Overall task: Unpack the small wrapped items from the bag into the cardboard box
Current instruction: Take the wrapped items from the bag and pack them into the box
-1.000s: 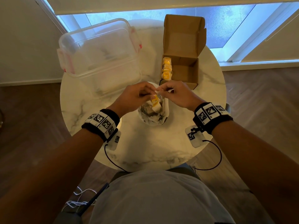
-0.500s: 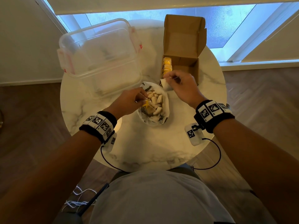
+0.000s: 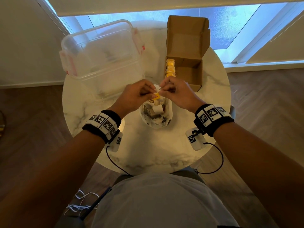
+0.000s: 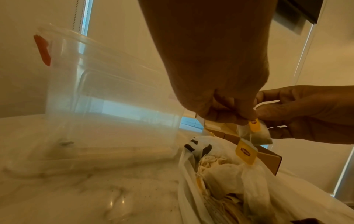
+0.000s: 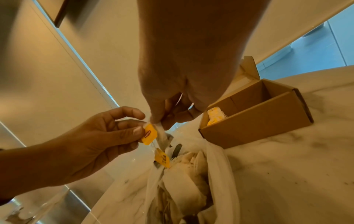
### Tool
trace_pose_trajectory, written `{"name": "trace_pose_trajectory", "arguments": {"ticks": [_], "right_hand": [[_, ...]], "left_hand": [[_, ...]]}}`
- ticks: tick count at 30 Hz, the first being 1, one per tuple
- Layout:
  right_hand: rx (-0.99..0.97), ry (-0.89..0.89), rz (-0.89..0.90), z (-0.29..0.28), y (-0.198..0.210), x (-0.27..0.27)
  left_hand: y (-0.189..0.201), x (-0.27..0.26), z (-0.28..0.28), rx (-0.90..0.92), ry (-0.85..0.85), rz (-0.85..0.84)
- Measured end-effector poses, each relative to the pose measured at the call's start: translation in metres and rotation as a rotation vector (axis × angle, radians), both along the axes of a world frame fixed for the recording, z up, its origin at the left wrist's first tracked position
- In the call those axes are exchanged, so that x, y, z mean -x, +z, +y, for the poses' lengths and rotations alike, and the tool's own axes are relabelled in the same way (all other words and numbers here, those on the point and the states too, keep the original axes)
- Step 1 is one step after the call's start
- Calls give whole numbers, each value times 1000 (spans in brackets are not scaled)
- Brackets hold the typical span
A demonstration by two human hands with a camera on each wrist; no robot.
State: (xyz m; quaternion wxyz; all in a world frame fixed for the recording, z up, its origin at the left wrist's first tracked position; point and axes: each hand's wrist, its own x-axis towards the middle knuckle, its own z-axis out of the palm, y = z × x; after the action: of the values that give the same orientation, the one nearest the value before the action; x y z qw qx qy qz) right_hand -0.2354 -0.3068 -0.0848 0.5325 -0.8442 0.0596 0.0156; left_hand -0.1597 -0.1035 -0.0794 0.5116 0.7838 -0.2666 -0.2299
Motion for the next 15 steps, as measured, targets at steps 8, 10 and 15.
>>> {"name": "trace_pose_trajectory", "arguments": {"ticks": [8, 10, 15], "right_hand": [[-47, 16, 47, 4, 1, 5], [-44, -33, 37, 4, 0, 6], [-58, -76, 32, -2, 2, 8]], "left_hand": [[0, 6, -5, -11, 36, -43], [-2, 7, -7, -18, 34, -29], [-18, 2, -9, -321, -172, 48]]}}
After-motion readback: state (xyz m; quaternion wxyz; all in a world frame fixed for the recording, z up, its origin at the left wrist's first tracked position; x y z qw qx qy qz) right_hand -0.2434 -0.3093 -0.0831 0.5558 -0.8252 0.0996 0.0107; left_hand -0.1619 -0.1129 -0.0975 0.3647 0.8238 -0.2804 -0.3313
